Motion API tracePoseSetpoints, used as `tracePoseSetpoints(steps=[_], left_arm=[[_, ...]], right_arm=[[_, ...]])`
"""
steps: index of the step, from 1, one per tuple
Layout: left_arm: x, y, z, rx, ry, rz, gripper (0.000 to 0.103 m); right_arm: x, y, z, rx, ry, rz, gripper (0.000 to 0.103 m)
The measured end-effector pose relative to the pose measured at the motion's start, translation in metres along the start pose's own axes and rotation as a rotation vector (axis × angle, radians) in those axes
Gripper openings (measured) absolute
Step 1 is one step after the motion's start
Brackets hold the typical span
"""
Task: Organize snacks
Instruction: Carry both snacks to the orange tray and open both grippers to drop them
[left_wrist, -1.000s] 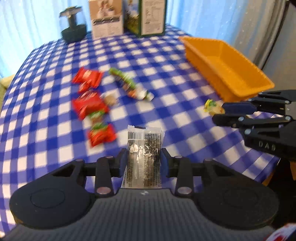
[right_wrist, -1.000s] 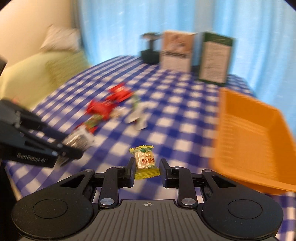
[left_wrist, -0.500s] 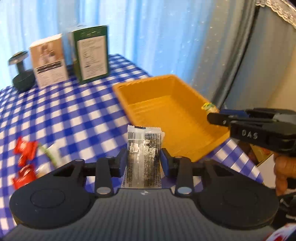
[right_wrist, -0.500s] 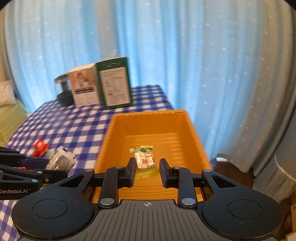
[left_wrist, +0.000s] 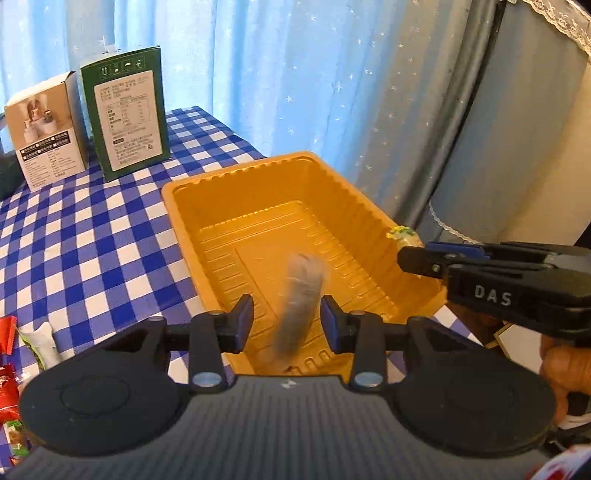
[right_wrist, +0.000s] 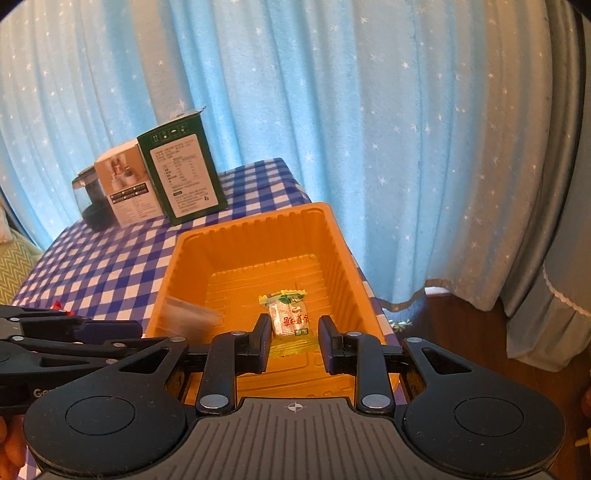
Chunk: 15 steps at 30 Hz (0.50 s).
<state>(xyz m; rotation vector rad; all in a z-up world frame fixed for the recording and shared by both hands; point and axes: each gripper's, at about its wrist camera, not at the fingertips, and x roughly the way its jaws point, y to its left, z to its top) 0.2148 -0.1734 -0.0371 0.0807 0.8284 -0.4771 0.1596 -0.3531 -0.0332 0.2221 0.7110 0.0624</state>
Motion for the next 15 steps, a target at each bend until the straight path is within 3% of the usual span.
tracePoseSetpoints(steps=[15], left_arm=[[-0.041,0.028,-0.026,-0.081,-0.028,0.071,0.039]], right_arm=[[0.006,0.009,0.002,0.019,0.006,0.059,0.03]])
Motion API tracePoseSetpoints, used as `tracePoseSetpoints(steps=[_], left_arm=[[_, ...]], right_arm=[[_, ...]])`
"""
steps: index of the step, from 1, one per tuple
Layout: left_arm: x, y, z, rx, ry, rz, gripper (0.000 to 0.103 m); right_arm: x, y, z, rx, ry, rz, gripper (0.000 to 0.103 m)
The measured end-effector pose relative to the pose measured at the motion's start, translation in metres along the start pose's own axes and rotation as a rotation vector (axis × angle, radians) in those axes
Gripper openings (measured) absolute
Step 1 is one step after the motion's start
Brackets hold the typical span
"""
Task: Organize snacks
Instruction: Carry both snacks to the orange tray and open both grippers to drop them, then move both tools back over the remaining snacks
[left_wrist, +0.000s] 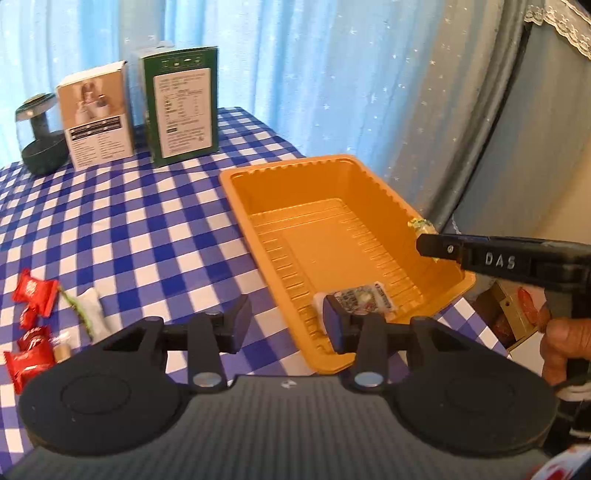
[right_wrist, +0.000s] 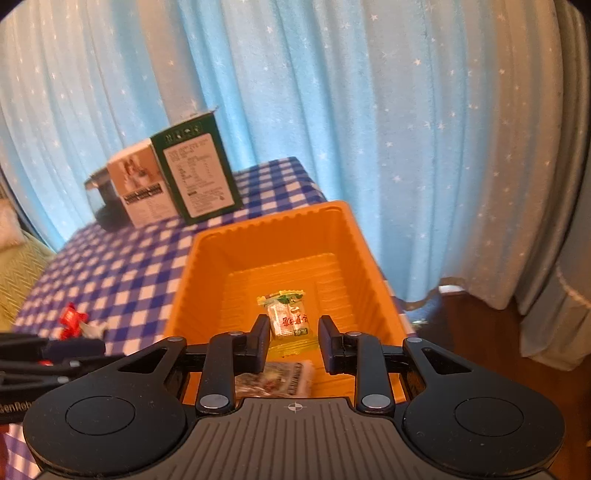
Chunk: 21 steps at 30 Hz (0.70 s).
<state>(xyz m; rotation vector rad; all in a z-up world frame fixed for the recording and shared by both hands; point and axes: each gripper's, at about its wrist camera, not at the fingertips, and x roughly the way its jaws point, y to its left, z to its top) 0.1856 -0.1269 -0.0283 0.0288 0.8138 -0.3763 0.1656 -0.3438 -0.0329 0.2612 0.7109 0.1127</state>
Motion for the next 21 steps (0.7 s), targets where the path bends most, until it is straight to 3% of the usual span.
tracePoseSetpoints(steps=[3,11,21], left_arm=[[-0.01,0.006,-0.007,-0.003,-0.007,0.017,0.043],[-0.037,0.027,-0.025,-0.046,-0.009,0.055,0.049],[-0.088,0.052,-0.06,-0.103,-0.028,0.099,0.055]], right_arm=[[-0.003,-0.003,0.0,0.024,-0.009,-0.008,0.055],[-0.029,0.004,-0.01,0.016,-0.002,-0.024,0.056],[-0.059,0.059,-0.045,-0.053,0.039,0.036,0.056]])
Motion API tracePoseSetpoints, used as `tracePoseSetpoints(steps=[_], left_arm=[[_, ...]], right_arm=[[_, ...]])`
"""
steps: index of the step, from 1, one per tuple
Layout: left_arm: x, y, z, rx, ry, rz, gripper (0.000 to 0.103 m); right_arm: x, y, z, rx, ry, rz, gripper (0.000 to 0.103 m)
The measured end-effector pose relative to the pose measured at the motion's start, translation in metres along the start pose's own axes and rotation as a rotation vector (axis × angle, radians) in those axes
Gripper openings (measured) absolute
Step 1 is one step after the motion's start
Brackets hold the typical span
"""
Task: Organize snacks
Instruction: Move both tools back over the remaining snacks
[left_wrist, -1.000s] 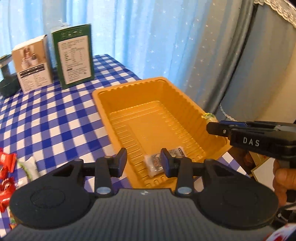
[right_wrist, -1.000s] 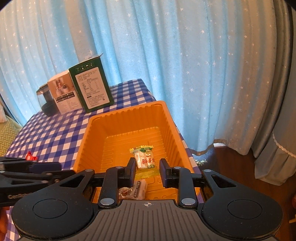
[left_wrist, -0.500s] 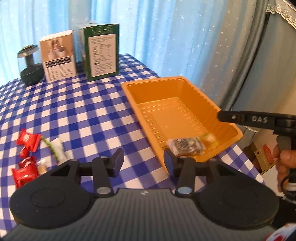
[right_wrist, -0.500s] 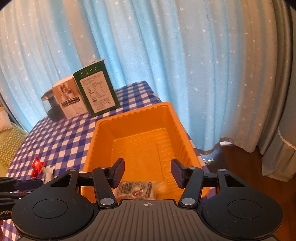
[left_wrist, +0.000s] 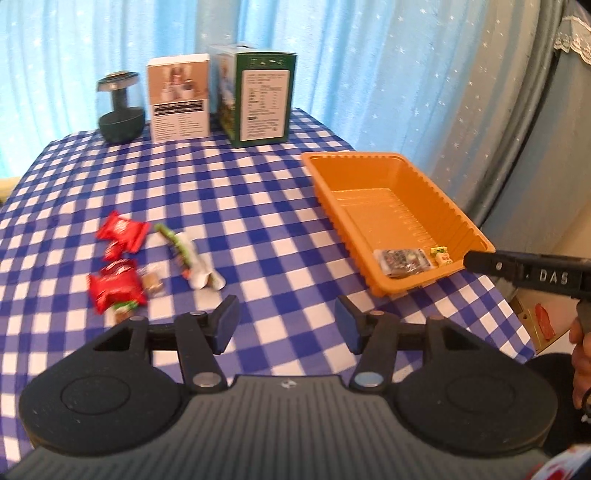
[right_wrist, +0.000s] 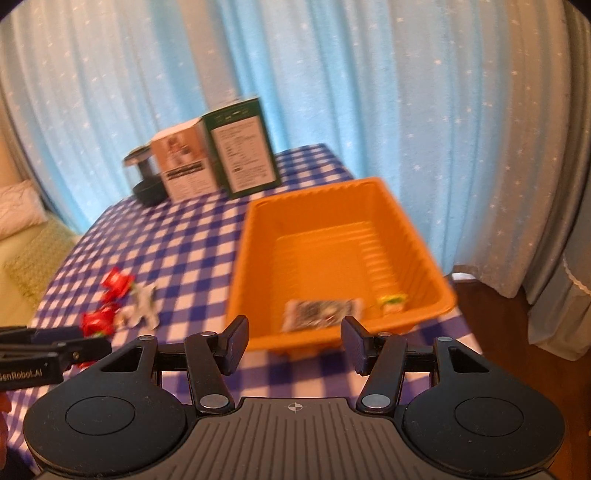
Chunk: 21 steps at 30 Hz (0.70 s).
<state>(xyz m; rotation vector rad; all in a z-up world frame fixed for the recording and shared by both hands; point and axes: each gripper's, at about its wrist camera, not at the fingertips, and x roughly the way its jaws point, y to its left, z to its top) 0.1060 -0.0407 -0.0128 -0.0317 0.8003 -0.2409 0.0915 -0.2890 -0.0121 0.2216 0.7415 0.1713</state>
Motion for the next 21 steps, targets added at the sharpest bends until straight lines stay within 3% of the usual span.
tracePoseSetpoints(steps=[5,21], left_arm=[[-0.025,0.023,-0.019,-0.037,-0.001,0.047,0.06],[-0.075,0.093,-0.055,-0.163,-0.008,0.179,0.06]], right_arm=[[-0.003,0.029,-0.013,-0.031,0.024,0.038,0.056],[-0.005,0.098,-0.034,-0.153,0.063,0.116,0.056]])
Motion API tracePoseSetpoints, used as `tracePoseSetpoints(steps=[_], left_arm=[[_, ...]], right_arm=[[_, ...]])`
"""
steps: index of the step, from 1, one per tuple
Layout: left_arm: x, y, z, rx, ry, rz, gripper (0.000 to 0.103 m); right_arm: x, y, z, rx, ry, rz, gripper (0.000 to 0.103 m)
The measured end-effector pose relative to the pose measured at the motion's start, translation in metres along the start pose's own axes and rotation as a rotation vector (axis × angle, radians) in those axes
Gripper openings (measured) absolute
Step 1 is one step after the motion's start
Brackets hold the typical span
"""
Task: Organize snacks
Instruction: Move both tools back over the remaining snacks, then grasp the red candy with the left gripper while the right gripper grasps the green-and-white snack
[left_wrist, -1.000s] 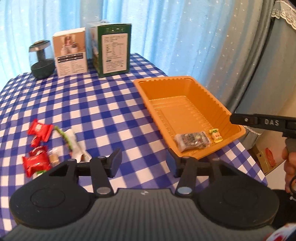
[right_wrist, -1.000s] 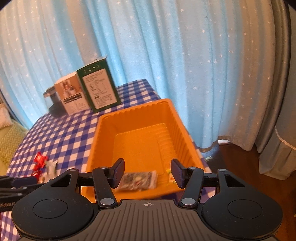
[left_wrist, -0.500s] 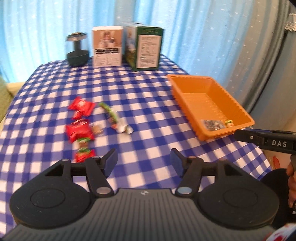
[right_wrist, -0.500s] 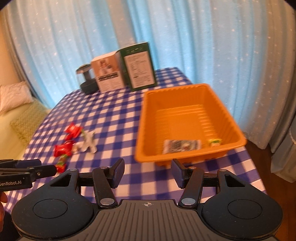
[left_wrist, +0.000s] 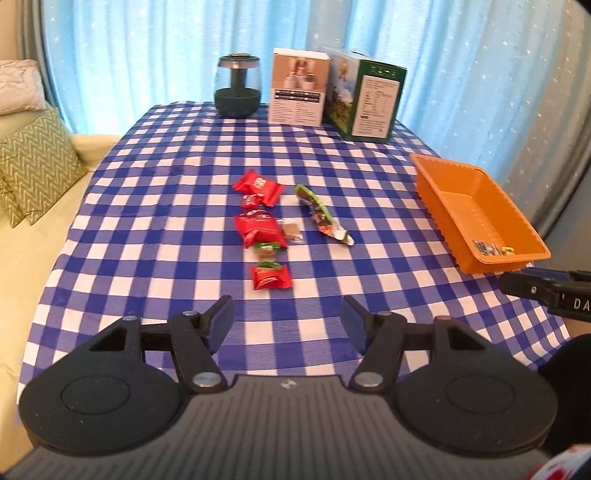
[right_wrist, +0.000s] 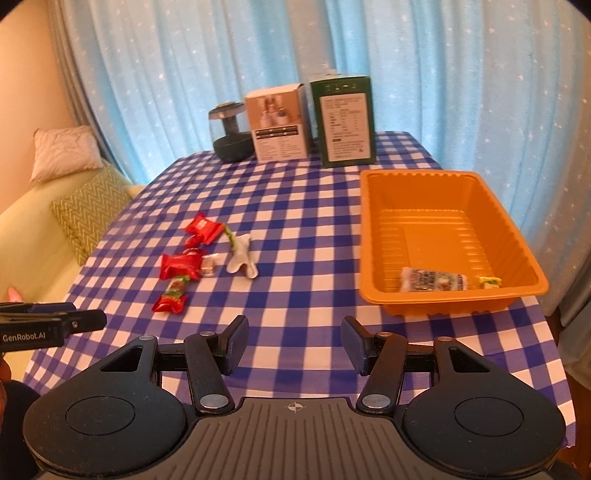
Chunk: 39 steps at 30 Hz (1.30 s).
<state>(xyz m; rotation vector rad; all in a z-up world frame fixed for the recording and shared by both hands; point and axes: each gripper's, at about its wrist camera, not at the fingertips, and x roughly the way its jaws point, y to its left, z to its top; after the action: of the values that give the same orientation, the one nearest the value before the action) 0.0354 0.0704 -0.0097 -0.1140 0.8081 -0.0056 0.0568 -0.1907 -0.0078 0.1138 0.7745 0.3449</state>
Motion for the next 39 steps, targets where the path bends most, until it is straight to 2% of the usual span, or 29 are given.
tracePoseSetpoints(steps=[14,39], left_arm=[[0.023,0.015,0.003,-0.055,0.02,0.007,0.059],[0.146,0.027,0.021,-0.059,0.121,-0.016,0.04]], right_arm=[[0.019,0.014,-0.001,-0.038,0.011,0.002,0.056],[0.106,0.012,0.014,-0.06,0.082,-0.005,0.056]])
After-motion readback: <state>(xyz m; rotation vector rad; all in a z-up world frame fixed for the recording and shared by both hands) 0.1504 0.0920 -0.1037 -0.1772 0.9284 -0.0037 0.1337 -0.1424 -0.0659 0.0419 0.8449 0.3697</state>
